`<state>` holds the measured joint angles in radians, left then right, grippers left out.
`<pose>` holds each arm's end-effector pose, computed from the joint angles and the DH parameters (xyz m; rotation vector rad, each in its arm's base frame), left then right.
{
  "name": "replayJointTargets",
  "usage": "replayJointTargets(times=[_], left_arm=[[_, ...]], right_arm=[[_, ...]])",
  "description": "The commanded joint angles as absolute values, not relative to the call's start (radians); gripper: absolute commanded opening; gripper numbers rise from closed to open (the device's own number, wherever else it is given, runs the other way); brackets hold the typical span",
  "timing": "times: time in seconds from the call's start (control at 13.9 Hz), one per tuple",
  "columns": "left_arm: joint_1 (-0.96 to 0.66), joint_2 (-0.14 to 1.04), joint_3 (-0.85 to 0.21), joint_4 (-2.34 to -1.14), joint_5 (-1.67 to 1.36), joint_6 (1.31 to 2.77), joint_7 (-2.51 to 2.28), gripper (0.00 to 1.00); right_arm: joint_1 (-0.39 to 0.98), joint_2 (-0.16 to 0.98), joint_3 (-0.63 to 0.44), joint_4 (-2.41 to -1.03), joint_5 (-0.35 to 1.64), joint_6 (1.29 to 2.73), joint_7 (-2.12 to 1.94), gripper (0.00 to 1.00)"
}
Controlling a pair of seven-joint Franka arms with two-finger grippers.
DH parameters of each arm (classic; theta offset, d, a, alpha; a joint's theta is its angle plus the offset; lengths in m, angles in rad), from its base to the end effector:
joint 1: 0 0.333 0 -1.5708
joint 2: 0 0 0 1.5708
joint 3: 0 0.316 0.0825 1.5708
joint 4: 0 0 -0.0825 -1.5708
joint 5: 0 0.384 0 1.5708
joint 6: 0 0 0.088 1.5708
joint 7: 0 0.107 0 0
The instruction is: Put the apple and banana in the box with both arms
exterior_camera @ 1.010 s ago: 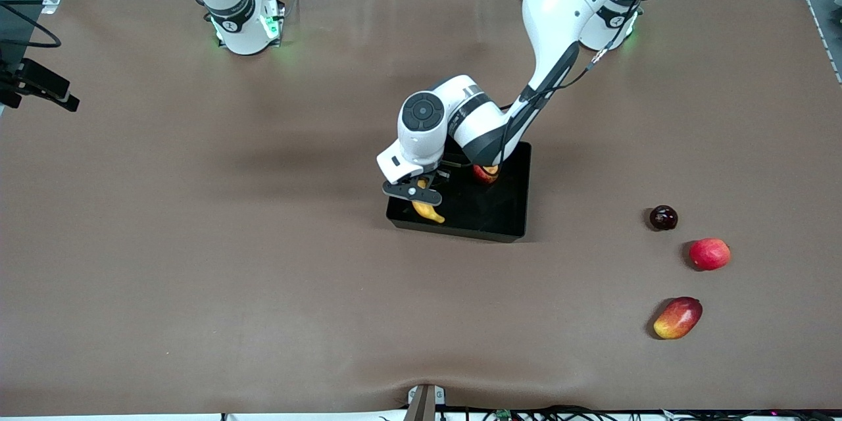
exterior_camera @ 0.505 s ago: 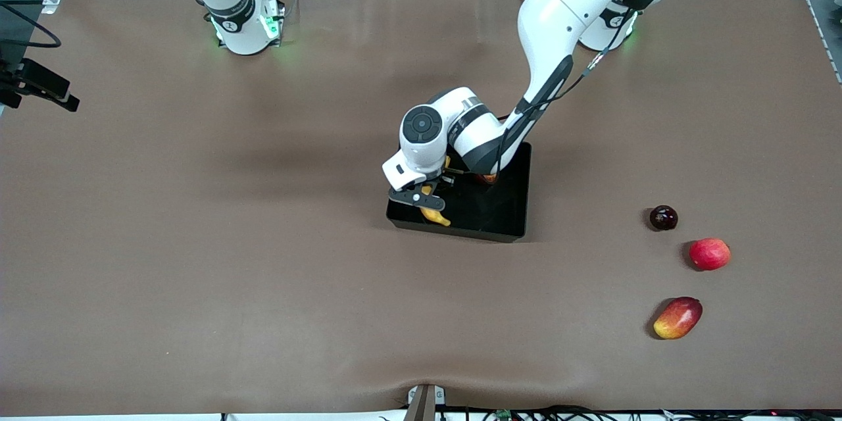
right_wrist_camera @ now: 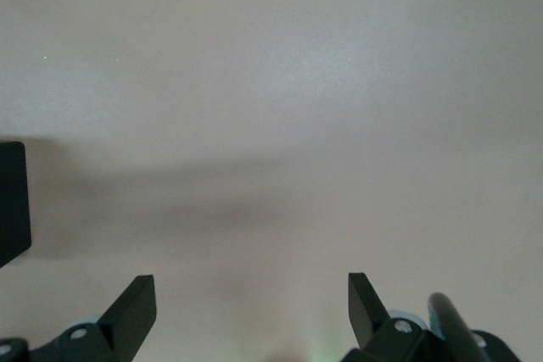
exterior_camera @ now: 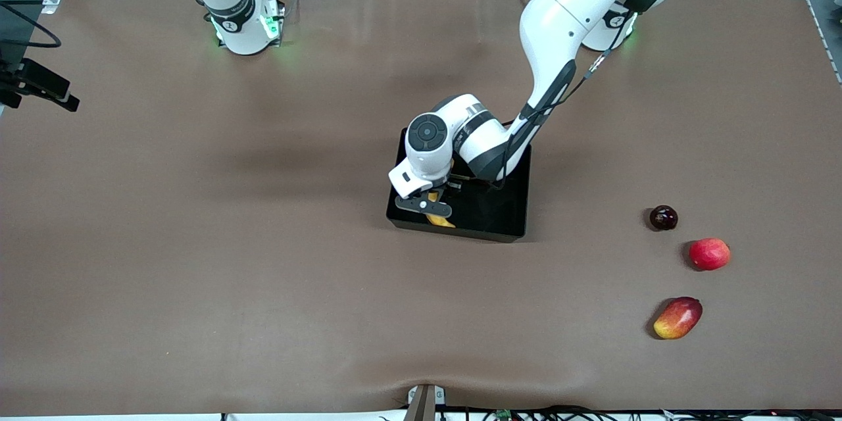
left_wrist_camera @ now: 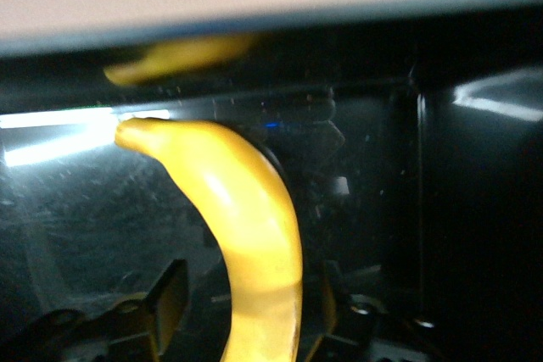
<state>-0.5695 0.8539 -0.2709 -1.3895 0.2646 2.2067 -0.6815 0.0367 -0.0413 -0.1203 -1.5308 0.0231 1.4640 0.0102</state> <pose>0.5238 -0.5106 0.2087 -3.1133 0.3570 -0.0067 0.5290 -0.0432 0.6562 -3.1092 0.1423 0.0385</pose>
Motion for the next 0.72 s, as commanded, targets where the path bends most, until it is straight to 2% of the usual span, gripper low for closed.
replayJointTargets(times=[0.0, 0.43, 0.65], left_arm=[[-0.526, 0.738, -0.261, -1.391, 0.291, 2.142, -0.681, 1.00], [-0.280, 0.405, -0.273, -1.391, 0.265, 1.823, -0.625, 1.00], [-0.154, 0.289, -0.272, -1.393, 0.207, 1.780, -0.488, 1.00]], right_arm=[[0.015, -0.031, -0.106, -1.513, 0.020, 1.457, 0.003, 1.00], [0.014, -0.031, -0.106, -1.513, 0.021, 1.457, 0.003, 1.00], [0.015, -0.031, -0.106, -1.513, 0.021, 1.457, 0.003, 1.00]])
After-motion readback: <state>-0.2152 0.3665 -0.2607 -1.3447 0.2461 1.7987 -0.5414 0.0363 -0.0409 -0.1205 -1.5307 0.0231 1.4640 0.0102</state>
